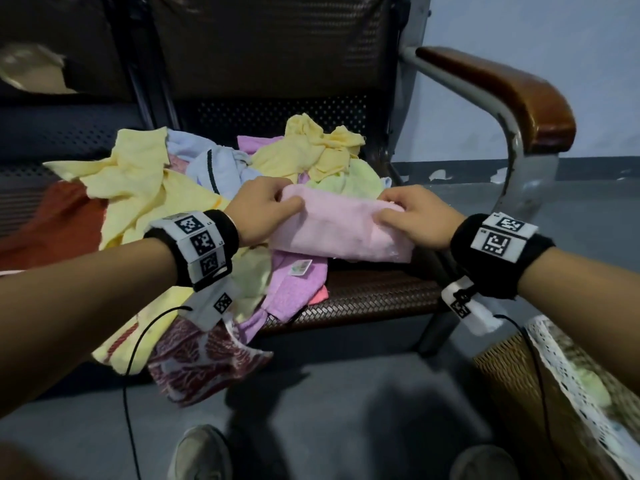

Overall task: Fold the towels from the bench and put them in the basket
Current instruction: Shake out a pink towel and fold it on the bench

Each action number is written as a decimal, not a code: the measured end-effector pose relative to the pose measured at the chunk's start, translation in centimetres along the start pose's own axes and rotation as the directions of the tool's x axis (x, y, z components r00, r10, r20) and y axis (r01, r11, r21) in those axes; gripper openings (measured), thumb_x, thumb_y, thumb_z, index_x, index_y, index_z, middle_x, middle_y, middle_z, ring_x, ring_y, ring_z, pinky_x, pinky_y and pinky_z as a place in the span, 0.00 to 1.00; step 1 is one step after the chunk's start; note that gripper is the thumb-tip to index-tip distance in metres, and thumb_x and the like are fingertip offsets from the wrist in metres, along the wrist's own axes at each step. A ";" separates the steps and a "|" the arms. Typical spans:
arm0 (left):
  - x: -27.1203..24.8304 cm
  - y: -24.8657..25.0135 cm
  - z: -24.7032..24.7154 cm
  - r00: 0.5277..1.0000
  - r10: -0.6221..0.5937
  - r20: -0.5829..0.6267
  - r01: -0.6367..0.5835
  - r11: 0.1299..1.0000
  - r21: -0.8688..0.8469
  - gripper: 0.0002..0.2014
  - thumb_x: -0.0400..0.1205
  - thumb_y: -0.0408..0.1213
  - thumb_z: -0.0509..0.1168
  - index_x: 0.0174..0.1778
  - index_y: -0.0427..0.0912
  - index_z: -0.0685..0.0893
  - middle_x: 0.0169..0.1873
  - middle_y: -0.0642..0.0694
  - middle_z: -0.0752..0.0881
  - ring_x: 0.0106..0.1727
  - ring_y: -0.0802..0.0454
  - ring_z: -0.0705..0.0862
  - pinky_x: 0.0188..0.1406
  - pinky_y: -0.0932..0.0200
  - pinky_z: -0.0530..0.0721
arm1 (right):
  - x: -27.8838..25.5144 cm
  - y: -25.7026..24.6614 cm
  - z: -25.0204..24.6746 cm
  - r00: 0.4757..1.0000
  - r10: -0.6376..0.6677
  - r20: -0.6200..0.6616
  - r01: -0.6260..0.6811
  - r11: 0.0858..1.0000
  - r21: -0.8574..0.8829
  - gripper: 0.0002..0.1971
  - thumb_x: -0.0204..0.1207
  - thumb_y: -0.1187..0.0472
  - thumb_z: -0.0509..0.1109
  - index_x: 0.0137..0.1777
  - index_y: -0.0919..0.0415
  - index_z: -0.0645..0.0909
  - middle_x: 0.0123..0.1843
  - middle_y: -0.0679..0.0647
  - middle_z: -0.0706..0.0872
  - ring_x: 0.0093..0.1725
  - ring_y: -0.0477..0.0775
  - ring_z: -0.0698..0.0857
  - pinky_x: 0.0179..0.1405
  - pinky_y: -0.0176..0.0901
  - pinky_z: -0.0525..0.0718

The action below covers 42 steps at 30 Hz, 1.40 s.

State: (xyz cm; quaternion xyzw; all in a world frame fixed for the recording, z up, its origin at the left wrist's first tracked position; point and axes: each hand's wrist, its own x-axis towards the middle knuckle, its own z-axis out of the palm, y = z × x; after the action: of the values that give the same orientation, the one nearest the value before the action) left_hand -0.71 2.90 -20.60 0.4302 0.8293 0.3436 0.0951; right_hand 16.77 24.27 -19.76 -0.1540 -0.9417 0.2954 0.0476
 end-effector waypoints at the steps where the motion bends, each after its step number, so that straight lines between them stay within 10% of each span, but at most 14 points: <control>1: 0.2 -0.3 0.1 0.998 -0.053 -0.014 0.052 0.998 -0.036 0.17 0.77 0.53 0.61 0.39 0.42 0.83 0.35 0.46 0.84 0.39 0.48 0.79 0.38 0.53 0.75 | 0.2 0.2 0.0 0.999 0.028 -0.019 -0.027 0.999 0.046 0.08 0.80 0.52 0.70 0.45 0.56 0.85 0.44 0.57 0.89 0.44 0.57 0.86 0.47 0.53 0.81; 6: 1.6 -2.1 1.1 0.951 -0.304 -0.059 0.302 0.953 -0.040 0.21 0.81 0.59 0.66 0.59 0.46 0.84 0.54 0.47 0.87 0.55 0.45 0.84 0.49 0.53 0.81 | 0.5 -0.4 1.6 0.982 -0.089 -0.166 0.064 0.986 -0.152 0.20 0.78 0.42 0.70 0.66 0.50 0.79 0.64 0.50 0.84 0.63 0.50 0.82 0.62 0.50 0.81; 9: 2.2 -1.9 0.5 0.924 -0.366 -0.115 0.363 0.931 -0.042 0.23 0.77 0.61 0.71 0.57 0.47 0.84 0.51 0.48 0.87 0.52 0.47 0.85 0.49 0.53 0.83 | 0.2 -1.9 3.0 0.960 -0.281 -0.011 0.253 0.881 -0.400 0.31 0.77 0.36 0.64 0.76 0.50 0.73 0.70 0.51 0.83 0.67 0.54 0.80 0.65 0.54 0.81; 12: 2.3 -0.6 -0.4 0.974 -0.194 -0.113 0.191 0.981 -0.036 0.15 0.73 0.53 0.76 0.50 0.50 0.84 0.45 0.54 0.87 0.47 0.52 0.85 0.46 0.53 0.84 | 0.3 -2.0 4.5 0.971 -0.206 0.123 0.240 0.866 -0.439 0.37 0.78 0.34 0.62 0.84 0.51 0.64 0.77 0.53 0.78 0.73 0.58 0.78 0.69 0.54 0.79; 17: 0.4 -0.3 0.4 0.942 -0.046 0.333 -0.037 0.970 0.241 0.34 0.70 0.40 0.77 0.73 0.57 0.75 0.61 0.51 0.80 0.56 0.49 0.80 0.51 0.55 0.78 | 1.4 -1.2 4.1 0.982 -0.061 0.177 0.127 0.912 -0.391 0.41 0.79 0.32 0.62 0.86 0.52 0.59 0.79 0.54 0.76 0.74 0.59 0.77 0.68 0.49 0.74; 24: 1.1 1.1 0.4 0.997 0.074 0.012 -0.075 0.987 0.139 0.22 0.76 0.37 0.73 0.67 0.47 0.81 0.55 0.46 0.88 0.57 0.45 0.85 0.57 0.49 0.82 | 1.6 -3.0 2.7 0.990 -0.031 0.139 0.068 0.961 -0.269 0.43 0.63 0.24 0.69 0.74 0.46 0.67 0.57 0.46 0.86 0.52 0.54 0.85 0.49 0.47 0.83; 29: 2.1 8.4 0.1 0.966 0.229 -0.124 -0.243 0.963 -0.116 0.21 0.78 0.39 0.71 0.68 0.46 0.79 0.56 0.48 0.86 0.58 0.50 0.85 0.62 0.46 0.83 | -0.3 -4.0 -2.0 0.999 -0.017 -0.044 0.014 0.998 -0.064 0.12 0.71 0.45 0.73 0.53 0.44 0.79 0.45 0.41 0.84 0.47 0.50 0.86 0.36 0.38 0.75; 34: 3.1 17.4 2.6 0.884 0.402 -0.237 -0.459 0.840 -0.289 0.24 0.78 0.43 0.75 0.69 0.44 0.79 0.59 0.52 0.86 0.63 0.59 0.85 0.66 0.56 0.83 | -6.7 -0.5 -8.0 0.980 0.074 -0.183 -0.001 0.927 0.374 0.14 0.71 0.56 0.75 0.56 0.56 0.87 0.51 0.52 0.92 0.52 0.51 0.91 0.55 0.51 0.88; 39: 2.8 26.6 12.7 0.949 0.308 0.070 -0.197 0.750 -0.632 0.43 0.70 0.48 0.80 0.77 0.44 0.65 0.63 0.54 0.83 0.62 0.63 0.85 0.63 0.59 0.84 | -16.6 6.3 -11.6 0.909 0.207 -0.361 0.050 0.807 0.589 0.16 0.74 0.65 0.70 0.62 0.60 0.86 0.57 0.56 0.92 0.57 0.54 0.91 0.57 0.49 0.89; 42: 2.2 31.3 21.2 0.871 0.270 0.410 0.059 0.771 -0.634 0.33 0.76 0.47 0.77 0.74 0.39 0.73 0.64 0.45 0.86 0.64 0.49 0.87 0.65 0.49 0.85 | -22.9 11.3 -11.6 0.797 0.430 -0.425 0.025 0.679 0.733 0.16 0.74 0.69 0.67 0.59 0.58 0.87 0.54 0.55 0.93 0.53 0.53 0.92 0.46 0.43 0.88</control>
State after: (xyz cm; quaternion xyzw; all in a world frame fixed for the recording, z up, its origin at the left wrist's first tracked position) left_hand 27.82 27.26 -15.68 0.4920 0.5899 0.4878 0.4147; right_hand 43.51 32.08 -16.61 -0.3130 -0.6711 0.5766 0.3451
